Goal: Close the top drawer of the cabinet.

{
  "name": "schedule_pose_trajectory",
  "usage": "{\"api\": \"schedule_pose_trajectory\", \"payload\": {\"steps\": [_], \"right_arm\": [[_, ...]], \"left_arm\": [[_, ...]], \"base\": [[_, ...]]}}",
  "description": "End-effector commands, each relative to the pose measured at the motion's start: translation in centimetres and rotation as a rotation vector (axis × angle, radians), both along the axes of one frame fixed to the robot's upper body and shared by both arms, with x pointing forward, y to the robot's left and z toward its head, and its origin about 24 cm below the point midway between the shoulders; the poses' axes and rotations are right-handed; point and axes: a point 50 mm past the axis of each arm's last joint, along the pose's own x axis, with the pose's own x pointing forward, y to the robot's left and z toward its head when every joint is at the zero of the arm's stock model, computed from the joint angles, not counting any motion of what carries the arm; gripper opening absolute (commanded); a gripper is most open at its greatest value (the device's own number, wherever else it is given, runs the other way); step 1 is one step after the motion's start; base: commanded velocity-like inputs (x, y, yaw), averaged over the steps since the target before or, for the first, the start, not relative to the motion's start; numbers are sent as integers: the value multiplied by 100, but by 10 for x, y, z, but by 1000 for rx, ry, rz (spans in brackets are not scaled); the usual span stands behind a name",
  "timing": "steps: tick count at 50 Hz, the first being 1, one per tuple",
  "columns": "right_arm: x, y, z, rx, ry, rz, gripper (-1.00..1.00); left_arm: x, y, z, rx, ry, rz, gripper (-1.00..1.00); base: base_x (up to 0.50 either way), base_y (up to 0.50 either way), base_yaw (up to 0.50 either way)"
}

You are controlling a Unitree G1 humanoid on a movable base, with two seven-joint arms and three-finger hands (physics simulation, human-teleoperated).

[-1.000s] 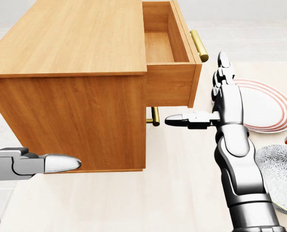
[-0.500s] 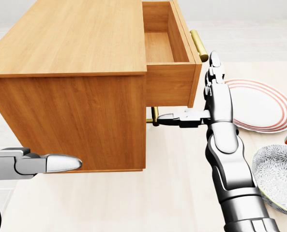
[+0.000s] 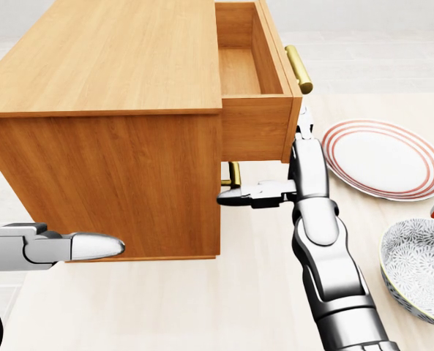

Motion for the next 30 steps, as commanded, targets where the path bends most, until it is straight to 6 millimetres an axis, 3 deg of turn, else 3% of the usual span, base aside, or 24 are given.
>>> {"api": "schedule_pose_trajectory", "payload": {"steps": [1,30], "right_arm": [[-4,26,-13,-23,50,117,100],[-9,47,-16,-24,55,180,100]], "left_arm": [[0,0,1,1,-2,-1,100],[2,0,-1,2,10,-5,100]], "base": [[0,0,0],[0,0,0]]}}
